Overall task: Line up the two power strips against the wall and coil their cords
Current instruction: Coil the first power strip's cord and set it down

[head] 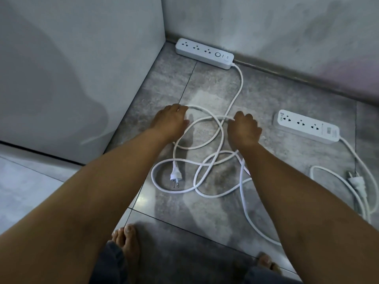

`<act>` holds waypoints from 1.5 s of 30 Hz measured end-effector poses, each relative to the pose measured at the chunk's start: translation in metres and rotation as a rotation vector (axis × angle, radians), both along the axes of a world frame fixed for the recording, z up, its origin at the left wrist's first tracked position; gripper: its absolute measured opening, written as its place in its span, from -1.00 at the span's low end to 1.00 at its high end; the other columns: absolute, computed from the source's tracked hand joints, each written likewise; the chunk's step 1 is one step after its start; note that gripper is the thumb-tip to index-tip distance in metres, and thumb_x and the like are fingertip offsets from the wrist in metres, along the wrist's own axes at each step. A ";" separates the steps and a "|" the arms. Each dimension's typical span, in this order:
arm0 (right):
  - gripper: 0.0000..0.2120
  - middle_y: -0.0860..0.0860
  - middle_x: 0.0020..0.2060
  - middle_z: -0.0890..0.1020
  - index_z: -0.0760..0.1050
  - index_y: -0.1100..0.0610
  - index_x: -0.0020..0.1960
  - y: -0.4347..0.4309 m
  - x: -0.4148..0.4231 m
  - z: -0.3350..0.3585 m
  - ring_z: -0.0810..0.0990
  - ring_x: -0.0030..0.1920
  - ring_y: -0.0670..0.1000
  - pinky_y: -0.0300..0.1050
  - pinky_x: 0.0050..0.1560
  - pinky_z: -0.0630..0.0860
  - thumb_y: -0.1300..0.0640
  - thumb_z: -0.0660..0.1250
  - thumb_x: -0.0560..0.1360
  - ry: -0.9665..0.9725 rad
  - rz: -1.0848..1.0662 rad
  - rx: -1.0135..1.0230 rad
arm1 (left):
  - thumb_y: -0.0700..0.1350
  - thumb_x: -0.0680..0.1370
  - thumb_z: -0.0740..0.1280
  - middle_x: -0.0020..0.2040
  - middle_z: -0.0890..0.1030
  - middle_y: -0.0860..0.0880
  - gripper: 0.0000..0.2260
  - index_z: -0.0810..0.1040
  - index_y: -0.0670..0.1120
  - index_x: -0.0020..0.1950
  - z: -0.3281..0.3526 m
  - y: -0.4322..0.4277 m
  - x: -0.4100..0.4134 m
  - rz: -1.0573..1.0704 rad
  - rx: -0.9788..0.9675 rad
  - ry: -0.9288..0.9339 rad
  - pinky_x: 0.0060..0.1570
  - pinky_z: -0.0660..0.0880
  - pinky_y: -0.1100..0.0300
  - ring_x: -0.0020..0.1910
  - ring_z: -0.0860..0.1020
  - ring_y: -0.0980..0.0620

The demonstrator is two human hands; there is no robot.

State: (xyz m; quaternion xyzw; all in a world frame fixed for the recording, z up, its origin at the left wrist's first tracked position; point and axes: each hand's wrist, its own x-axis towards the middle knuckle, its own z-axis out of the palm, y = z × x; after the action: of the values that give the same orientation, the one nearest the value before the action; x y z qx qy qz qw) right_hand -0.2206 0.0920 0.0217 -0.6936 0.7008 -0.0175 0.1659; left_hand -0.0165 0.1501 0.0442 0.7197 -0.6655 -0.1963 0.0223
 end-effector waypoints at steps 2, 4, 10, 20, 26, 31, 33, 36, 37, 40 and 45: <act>-0.77 0.23 0.02 0.58 0.42 0.21 0.12 0.002 0.006 0.013 0.57 0.02 0.26 0.03 -0.05 0.44 0.08 0.16 0.58 -0.237 -0.016 -0.110 | -0.04 0.64 0.20 0.49 0.31 -0.18 -0.55 0.26 -0.07 0.53 0.004 -0.009 -0.002 0.048 -0.048 0.106 0.37 0.30 -0.05 0.43 0.30 -0.22; -0.85 0.18 -0.14 0.60 0.40 0.15 0.01 0.003 0.014 0.035 0.57 -0.15 0.21 -0.03 -0.21 0.38 0.08 0.16 0.55 -0.311 0.061 -0.235 | 0.02 0.64 0.19 0.51 0.29 -0.17 -0.55 0.27 -0.01 0.53 0.007 -0.019 -0.003 0.061 -0.093 0.215 0.40 0.28 -0.09 0.46 0.28 -0.22; -0.83 -0.07 -0.42 0.39 0.27 -0.02 -0.24 -0.005 0.033 0.093 0.41 -0.32 0.05 -0.09 -0.36 0.18 0.09 0.17 0.53 -0.517 -0.016 -0.390 | 0.13 0.68 0.01 -0.03 0.61 -0.20 -0.56 0.52 -0.16 -0.04 0.043 -0.039 -0.010 0.099 -0.308 0.161 -0.07 0.42 0.03 -0.01 0.54 -0.19; -0.69 -0.18 -0.52 0.30 0.18 0.00 -0.33 -0.027 0.028 0.127 0.26 -0.41 -0.12 -0.09 -0.26 0.32 0.08 0.21 0.53 -1.162 -0.408 -0.384 | 0.13 0.60 0.26 -0.21 0.66 -0.06 -0.74 0.51 -0.05 0.02 0.060 -0.042 0.009 0.183 0.123 0.229 -0.25 0.47 0.18 -0.36 0.61 -0.01; -0.69 -0.10 -0.44 0.23 0.18 0.02 -0.27 -0.026 0.032 0.145 0.23 -0.45 -0.10 -0.20 -0.44 0.21 0.09 0.19 0.61 -1.304 -0.304 -0.298 | 0.28 0.64 -0.09 0.18 0.63 -0.09 -0.37 0.59 -0.12 0.20 0.089 -0.054 -0.017 0.179 0.131 0.500 0.22 0.41 0.08 0.15 0.58 -0.07; -0.74 -0.03 -0.44 0.28 0.21 0.05 -0.22 -0.030 0.029 0.172 0.26 -0.46 -0.06 -0.18 -0.42 0.29 0.10 0.13 0.64 -1.445 -0.325 -0.256 | 0.37 0.58 -0.11 -0.26 0.62 -0.10 -0.31 0.56 -0.14 -0.09 0.140 -0.065 -0.064 0.146 0.223 1.142 -0.07 0.58 0.11 -0.27 0.61 -0.05; -0.77 -0.03 -0.40 0.35 0.24 0.08 -0.20 -0.035 0.024 0.180 0.32 -0.43 -0.06 -0.22 -0.41 0.34 0.14 0.16 0.62 -1.373 -0.338 -0.234 | 0.37 0.58 -0.06 -0.38 0.45 -0.07 -0.35 0.52 -0.12 -0.22 0.148 -0.065 -0.076 0.070 0.218 1.074 -0.26 0.51 0.13 -0.41 0.44 0.00; -0.81 -0.01 -0.33 0.43 0.28 0.11 -0.20 -0.042 0.017 0.177 0.40 -0.36 -0.07 -0.24 -0.32 0.38 0.24 0.26 0.53 -1.271 -0.341 -0.193 | 0.34 0.59 0.06 -0.43 0.27 -0.01 -0.45 0.36 -0.06 -0.36 0.141 -0.059 -0.079 0.043 0.114 0.962 -0.42 0.21 0.20 -0.48 0.20 0.06; -0.84 0.00 -0.31 0.43 0.30 0.13 -0.16 -0.042 0.016 0.174 0.41 -0.34 -0.07 -0.24 -0.32 0.38 0.26 0.28 0.50 -1.248 -0.356 -0.180 | 0.31 0.59 0.11 -0.45 0.26 0.01 -0.48 0.32 -0.04 -0.38 0.138 -0.057 -0.076 0.062 0.064 0.951 -0.44 0.16 0.21 -0.49 0.18 0.07; -0.66 -0.01 -0.18 0.43 0.20 0.17 0.07 -0.040 0.014 0.162 0.49 -0.22 -0.06 -0.22 -0.18 0.48 0.16 0.35 0.48 -1.227 -0.383 -0.156 | 0.20 0.62 0.18 -0.53 0.28 0.11 -0.53 0.29 -0.02 -0.41 0.137 -0.052 -0.067 0.066 -0.088 0.934 -0.49 0.15 0.26 -0.53 0.20 0.13; -0.65 0.00 0.08 0.51 0.49 -0.04 0.15 -0.040 0.016 0.155 0.55 0.00 -0.10 -0.10 0.15 0.46 -0.23 0.10 0.60 -1.109 -0.317 -0.128 | 0.11 0.64 0.19 -0.54 0.22 0.05 -0.52 0.26 -0.04 -0.43 0.162 -0.053 -0.049 0.091 -0.200 1.104 -0.48 0.09 0.26 -0.53 0.12 0.09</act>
State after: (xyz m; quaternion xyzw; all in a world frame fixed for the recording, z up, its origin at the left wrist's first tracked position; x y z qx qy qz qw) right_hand -0.2045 0.0520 0.1768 -0.4760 0.6019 -0.4452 0.4615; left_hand -0.0657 0.0968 0.2066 0.5326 -0.5386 -0.4787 0.4439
